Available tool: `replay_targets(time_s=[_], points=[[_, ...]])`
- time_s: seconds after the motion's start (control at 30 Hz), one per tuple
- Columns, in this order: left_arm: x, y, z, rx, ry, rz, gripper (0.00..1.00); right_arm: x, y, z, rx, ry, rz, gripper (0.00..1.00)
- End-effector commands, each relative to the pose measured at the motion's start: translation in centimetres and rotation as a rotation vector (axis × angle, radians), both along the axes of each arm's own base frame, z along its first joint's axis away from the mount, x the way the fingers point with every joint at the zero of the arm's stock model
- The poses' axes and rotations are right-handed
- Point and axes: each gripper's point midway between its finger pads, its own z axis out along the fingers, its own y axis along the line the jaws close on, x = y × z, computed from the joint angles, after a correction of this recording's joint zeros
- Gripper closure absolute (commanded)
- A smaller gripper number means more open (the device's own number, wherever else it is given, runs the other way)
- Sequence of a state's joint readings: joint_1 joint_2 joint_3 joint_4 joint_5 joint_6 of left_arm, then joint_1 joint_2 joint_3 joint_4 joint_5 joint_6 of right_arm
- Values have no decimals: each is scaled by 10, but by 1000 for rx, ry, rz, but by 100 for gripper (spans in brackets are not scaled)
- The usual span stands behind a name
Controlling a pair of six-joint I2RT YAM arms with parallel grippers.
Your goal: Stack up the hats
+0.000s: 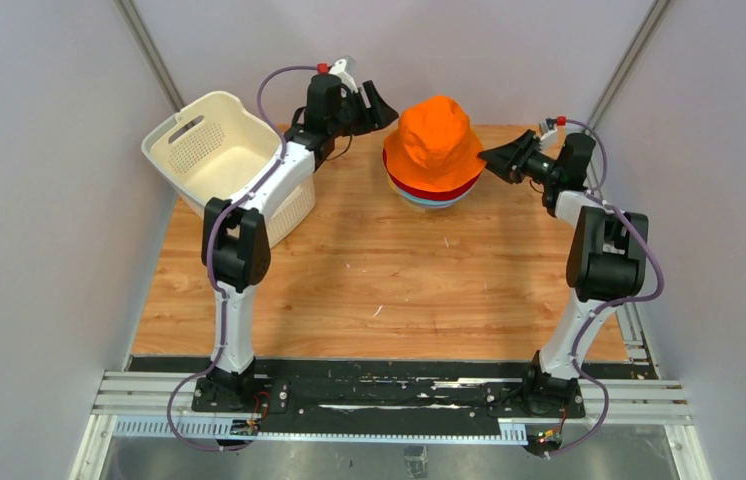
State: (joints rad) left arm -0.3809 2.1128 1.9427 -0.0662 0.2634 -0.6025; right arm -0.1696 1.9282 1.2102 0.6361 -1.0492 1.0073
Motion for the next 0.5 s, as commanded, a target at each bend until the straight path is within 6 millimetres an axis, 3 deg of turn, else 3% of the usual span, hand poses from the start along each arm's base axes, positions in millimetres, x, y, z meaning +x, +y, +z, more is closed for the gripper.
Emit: replay_targets(time_s=[0.0, 0.13, 0.33, 0.47], points=[[4, -5, -6, -34, -7, -22, 32, 6, 15, 8, 15, -33, 57, 54], [3, -6, -13, -35, 5, -26, 32, 11, 17, 11, 60, -44, 65, 60], [3, -7, -28, -36, 33, -30, 32, 16, 17, 10, 103, -55, 63, 93], [0, -8, -35, -47, 45, -33, 33, 24, 13, 2, 97, -48, 41, 99]])
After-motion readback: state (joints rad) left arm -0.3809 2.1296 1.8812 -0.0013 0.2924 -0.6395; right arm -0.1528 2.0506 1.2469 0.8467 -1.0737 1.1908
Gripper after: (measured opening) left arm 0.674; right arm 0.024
